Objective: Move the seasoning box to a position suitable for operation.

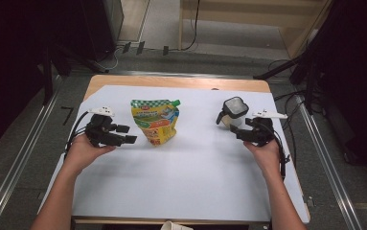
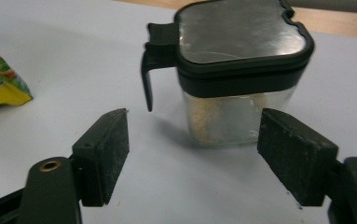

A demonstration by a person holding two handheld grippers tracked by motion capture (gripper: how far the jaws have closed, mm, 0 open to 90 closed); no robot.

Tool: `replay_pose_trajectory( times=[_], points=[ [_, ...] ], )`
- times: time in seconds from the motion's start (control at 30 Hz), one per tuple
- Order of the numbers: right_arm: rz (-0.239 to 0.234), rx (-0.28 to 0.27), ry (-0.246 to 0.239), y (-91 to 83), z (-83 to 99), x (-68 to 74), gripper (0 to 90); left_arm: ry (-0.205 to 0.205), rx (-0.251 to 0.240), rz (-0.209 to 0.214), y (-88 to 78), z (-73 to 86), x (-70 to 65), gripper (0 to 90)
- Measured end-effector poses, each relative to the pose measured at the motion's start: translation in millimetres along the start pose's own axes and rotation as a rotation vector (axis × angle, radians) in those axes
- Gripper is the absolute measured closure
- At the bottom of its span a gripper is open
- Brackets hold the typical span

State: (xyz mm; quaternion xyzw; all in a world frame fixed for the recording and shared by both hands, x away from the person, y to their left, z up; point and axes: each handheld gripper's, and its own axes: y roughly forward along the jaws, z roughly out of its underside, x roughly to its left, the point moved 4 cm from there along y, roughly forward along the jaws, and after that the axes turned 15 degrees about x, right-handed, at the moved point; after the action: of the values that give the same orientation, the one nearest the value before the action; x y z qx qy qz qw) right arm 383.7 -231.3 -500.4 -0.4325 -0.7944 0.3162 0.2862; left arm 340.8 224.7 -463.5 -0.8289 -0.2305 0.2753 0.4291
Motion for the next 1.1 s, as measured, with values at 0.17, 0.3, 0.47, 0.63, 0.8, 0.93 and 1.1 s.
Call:
replay_pose_trajectory(
  times=[0.17,0.3,0.47,0.63,0.8,0.93,1.1],
  points=[
    [-0.010,-0.009,0.021,5.0,-5.4,-17.3,17.6,-0.007,0.002,-0.002,-0.1,2.5,-0.9,38.4],
    [-0.011,-0.006,0.011,12.0,-10.0,-21.5,16.3,-0.008,0.002,-0.007,0.0,3.6,-1.7,38.5],
    [0.006,0.000,-0.020,31.3,-19.5,-27.9,14.4,-0.012,0.013,0.002,2.8,5.3,-3.8,38.6],
    [-0.002,-0.006,-0.018,45.8,-23.6,-30.1,13.4,-0.007,0.017,0.002,3.9,6.2,-6.4,38.7],
    [0.037,0.004,-0.037,59.0,-26.8,-28.2,13.5,-0.006,0.021,0.001,5.1,7.7,-8.2,38.8],
    [0.050,-0.003,-0.045,65.9,-28.9,-27.7,13.4,-0.010,0.014,-0.009,4.0,10.3,-10.0,39.5],
    [0.054,-0.013,-0.042,70.4,-31.4,-27.4,13.4,-0.012,0.014,-0.011,4.1,12.0,-10.9,39.7]
  ],
)
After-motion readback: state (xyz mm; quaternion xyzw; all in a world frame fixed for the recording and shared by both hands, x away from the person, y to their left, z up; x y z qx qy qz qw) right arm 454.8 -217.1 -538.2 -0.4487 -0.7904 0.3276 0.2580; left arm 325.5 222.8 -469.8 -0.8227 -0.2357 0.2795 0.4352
